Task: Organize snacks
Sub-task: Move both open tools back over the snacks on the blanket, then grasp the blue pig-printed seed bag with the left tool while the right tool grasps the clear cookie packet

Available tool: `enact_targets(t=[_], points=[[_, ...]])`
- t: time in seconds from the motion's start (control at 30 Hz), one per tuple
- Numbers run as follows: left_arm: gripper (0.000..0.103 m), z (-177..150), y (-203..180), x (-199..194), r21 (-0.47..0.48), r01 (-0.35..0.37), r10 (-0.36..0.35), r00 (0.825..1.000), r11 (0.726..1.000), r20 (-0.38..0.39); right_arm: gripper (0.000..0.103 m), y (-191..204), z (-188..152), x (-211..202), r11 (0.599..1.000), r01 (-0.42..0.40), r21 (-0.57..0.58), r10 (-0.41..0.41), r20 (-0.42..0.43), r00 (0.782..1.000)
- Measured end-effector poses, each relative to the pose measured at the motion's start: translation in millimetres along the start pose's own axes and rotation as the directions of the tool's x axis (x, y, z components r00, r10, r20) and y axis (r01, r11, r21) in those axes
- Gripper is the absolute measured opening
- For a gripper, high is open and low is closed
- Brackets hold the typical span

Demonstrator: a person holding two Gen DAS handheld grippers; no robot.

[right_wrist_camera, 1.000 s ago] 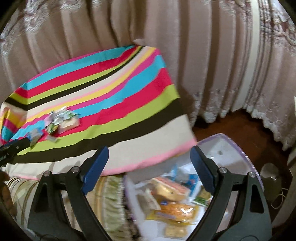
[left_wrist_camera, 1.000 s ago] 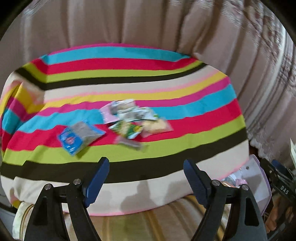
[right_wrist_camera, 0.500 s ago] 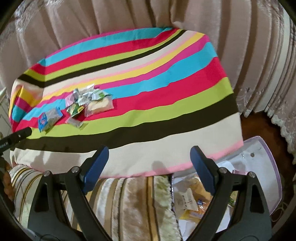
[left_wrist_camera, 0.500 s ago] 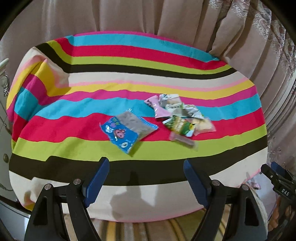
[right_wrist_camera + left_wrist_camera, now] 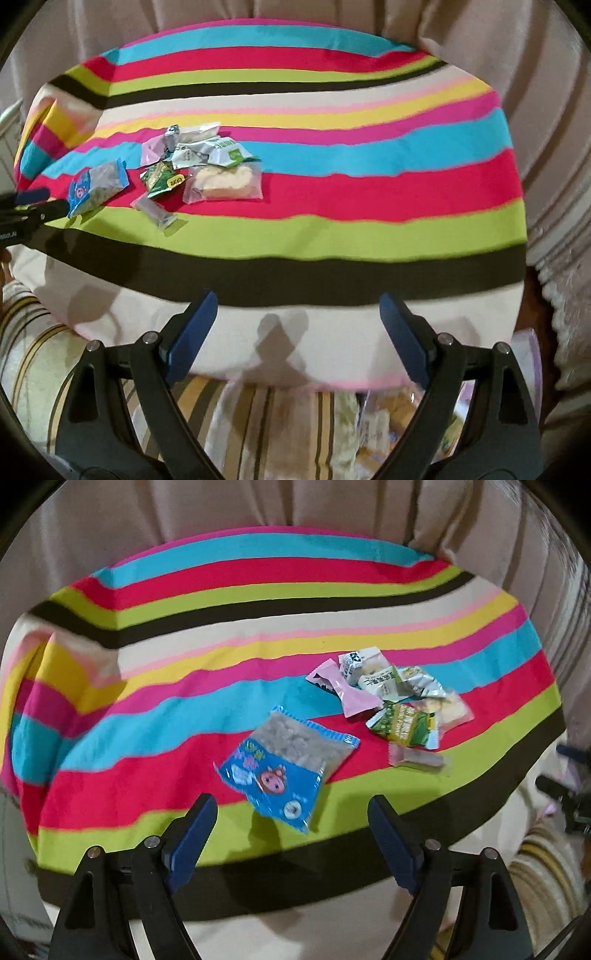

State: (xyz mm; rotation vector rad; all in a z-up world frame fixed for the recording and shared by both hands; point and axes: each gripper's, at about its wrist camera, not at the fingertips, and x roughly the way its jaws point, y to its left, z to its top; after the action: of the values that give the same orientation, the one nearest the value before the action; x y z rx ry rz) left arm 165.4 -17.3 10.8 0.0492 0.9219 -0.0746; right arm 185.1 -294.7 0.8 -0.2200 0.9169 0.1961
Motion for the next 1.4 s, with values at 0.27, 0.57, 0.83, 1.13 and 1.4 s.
enact_targets(t=[0.27, 0.57, 0.83, 1.13, 1.4], points=[[0.090, 14, -2, 33, 0.178, -0.044, 0.048, 0.999, 0.983, -0.015, 0.091, 16, 40, 38, 0.970, -0.011, -0.243, 0.005, -0.026, 1.000], [0.087, 24, 15, 64, 0.151, 0.010, -0.004, 0.999, 0.988, -0.043, 0.091, 36, 72, 79, 0.888, -0.070, -0.454, 0.057, -0.041, 0.998], [0.069, 31, 27, 70, 0.087, 0.081, -0.079, 0.997, 0.993, -0.022, 0.091, 44, 93, 98, 0.814, -0.164, -0.558, 0.135, -0.093, 0.986], [0.069, 32, 30, 73, 0.067, 0.076, -0.077, 0.997, 0.995, 0.005, 0.086, 52, 113, 118, 0.792, -0.318, -0.521, 0.259, -0.185, 0.948], [0.066, 27, 35, 67, 0.040, 0.069, -0.070, 0.997, 0.997, 0.013, 0.072, 61, 121, 130, 0.839, -0.386, -0.383, 0.340, -0.185, 0.922]])
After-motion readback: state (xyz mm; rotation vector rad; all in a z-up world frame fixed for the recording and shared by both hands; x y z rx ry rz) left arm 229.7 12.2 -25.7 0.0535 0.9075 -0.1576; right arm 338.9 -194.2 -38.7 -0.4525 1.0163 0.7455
